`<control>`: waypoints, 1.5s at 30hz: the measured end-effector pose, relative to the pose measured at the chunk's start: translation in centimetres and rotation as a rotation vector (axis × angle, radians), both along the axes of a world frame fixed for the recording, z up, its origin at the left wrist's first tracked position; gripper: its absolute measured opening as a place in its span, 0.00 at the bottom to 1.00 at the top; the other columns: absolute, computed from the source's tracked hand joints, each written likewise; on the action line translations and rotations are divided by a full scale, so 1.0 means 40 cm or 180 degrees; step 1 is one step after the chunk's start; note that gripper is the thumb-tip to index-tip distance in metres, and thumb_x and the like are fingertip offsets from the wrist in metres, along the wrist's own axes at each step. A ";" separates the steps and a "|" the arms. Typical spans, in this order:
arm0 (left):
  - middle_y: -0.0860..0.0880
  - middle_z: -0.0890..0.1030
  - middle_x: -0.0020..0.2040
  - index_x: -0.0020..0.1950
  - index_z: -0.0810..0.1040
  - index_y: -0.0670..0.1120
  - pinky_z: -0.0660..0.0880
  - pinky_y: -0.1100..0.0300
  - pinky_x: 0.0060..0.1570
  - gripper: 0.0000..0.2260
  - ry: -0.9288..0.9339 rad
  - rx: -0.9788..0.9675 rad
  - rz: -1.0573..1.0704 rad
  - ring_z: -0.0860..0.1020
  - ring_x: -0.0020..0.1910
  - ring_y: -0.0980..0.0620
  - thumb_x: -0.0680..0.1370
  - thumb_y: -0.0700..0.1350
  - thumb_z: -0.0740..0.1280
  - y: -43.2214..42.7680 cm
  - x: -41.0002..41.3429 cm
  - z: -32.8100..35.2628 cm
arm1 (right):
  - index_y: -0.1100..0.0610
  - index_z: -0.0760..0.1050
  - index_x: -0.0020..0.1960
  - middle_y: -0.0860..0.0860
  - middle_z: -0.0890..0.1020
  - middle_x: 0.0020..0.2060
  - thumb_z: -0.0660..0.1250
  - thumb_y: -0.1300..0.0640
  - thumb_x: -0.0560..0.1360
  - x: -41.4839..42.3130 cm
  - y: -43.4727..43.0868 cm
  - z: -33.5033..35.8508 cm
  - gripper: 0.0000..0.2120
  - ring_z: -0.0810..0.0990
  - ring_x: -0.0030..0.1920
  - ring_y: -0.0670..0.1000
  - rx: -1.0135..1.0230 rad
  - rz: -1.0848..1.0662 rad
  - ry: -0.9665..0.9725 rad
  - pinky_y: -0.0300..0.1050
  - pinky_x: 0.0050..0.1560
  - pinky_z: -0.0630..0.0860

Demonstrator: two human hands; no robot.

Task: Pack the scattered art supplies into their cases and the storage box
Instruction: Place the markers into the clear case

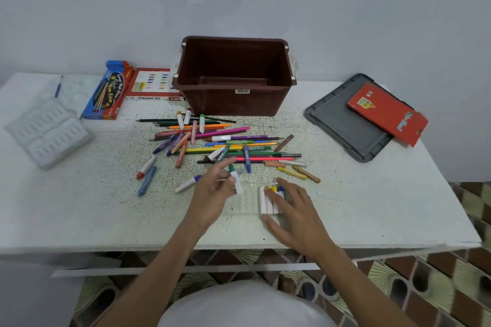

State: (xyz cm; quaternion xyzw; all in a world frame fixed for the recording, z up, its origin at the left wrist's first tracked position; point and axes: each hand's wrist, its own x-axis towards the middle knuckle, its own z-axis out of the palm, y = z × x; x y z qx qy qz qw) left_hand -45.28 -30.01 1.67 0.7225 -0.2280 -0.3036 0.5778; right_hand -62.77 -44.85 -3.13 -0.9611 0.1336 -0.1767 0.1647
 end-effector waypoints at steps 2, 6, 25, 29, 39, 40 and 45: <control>0.53 0.79 0.54 0.67 0.74 0.59 0.78 0.53 0.58 0.17 -0.0372 0.0316 -0.0206 0.80 0.54 0.56 0.81 0.43 0.64 -0.010 -0.010 -0.008 | 0.55 0.74 0.69 0.57 0.71 0.70 0.64 0.40 0.78 0.000 0.000 -0.001 0.26 0.70 0.64 0.57 -0.0003 0.0000 0.0021 0.53 0.61 0.73; 0.57 0.78 0.51 0.65 0.74 0.61 0.74 0.67 0.52 0.18 -0.0663 0.0392 -0.0481 0.79 0.52 0.61 0.80 0.41 0.66 -0.019 -0.035 -0.018 | 0.54 0.73 0.70 0.57 0.71 0.70 0.64 0.41 0.78 -0.001 0.000 -0.004 0.26 0.70 0.65 0.57 0.0005 0.0005 0.0024 0.53 0.61 0.72; 0.53 0.75 0.57 0.74 0.68 0.48 0.70 0.64 0.57 0.21 -0.1680 0.0856 -0.0952 0.74 0.54 0.58 0.81 0.48 0.64 -0.044 -0.060 -0.053 | 0.53 0.72 0.71 0.56 0.70 0.71 0.64 0.40 0.78 -0.001 -0.001 -0.006 0.26 0.69 0.66 0.55 0.0026 -0.0038 0.0058 0.48 0.65 0.68; 0.51 0.76 0.63 0.74 0.69 0.46 0.64 0.58 0.61 0.22 -0.2505 0.1072 -0.1016 0.67 0.61 0.53 0.82 0.54 0.57 -0.036 -0.068 -0.075 | 0.53 0.72 0.71 0.55 0.70 0.71 0.64 0.40 0.78 -0.001 0.000 -0.008 0.26 0.69 0.66 0.55 0.0040 -0.0050 0.0054 0.47 0.65 0.67; 0.53 0.78 0.58 0.67 0.78 0.48 0.62 0.58 0.56 0.22 -0.3290 0.1117 -0.0959 0.71 0.58 0.52 0.81 0.56 0.54 -0.019 -0.069 -0.096 | 0.52 0.72 0.71 0.55 0.70 0.71 0.63 0.39 0.78 -0.001 0.000 -0.006 0.26 0.68 0.67 0.54 0.0037 -0.0068 0.0082 0.47 0.65 0.67; 0.53 0.78 0.57 0.66 0.78 0.48 0.62 0.58 0.55 0.21 -0.3360 0.1137 -0.0949 0.72 0.58 0.52 0.81 0.56 0.55 -0.019 -0.071 -0.095 | 0.52 0.72 0.71 0.55 0.70 0.71 0.63 0.39 0.78 -0.001 0.000 -0.006 0.26 0.68 0.67 0.54 0.0036 -0.0065 0.0090 0.47 0.66 0.66; 0.52 0.77 0.54 0.64 0.79 0.49 0.66 0.56 0.54 0.19 -0.3603 0.1123 -0.0903 0.74 0.54 0.51 0.81 0.55 0.57 -0.014 -0.068 -0.097 | 0.52 0.72 0.71 0.55 0.70 0.71 0.63 0.39 0.78 0.000 0.001 -0.005 0.26 0.69 0.67 0.54 0.0034 -0.0081 0.0075 0.46 0.66 0.65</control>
